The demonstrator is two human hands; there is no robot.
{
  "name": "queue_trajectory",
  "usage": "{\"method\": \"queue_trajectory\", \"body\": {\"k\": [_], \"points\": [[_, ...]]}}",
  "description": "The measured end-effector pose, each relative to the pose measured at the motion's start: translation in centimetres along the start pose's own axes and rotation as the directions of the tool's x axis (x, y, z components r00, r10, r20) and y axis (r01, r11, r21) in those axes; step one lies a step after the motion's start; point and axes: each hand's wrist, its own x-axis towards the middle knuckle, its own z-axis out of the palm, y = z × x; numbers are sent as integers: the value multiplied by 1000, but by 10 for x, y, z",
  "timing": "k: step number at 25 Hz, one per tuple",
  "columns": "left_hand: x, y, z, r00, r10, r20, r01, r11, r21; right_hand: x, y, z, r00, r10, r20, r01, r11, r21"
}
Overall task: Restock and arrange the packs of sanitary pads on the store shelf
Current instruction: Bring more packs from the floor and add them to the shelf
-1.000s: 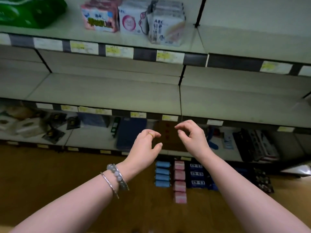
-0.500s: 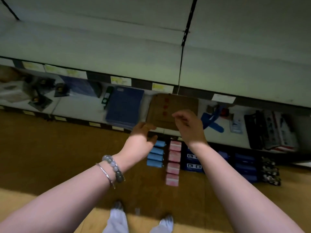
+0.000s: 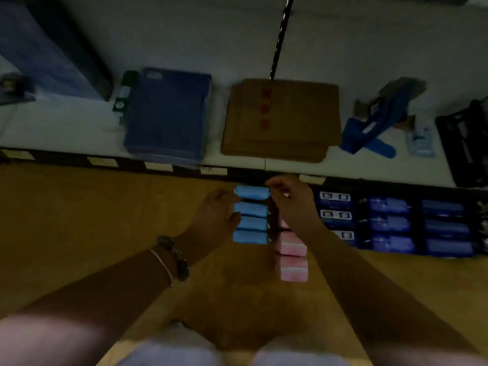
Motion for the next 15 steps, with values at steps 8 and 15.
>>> {"method": "queue_trajectory", "body": {"k": [8,15], "points": [[71,-99,120,983,69,169,-101,977,187,54,127,77,997,-43,72,55,984,-167],[84,-140,185,958,79,276,-182,910,373,61,207,118,930,6,367,162,891,-425]]}}
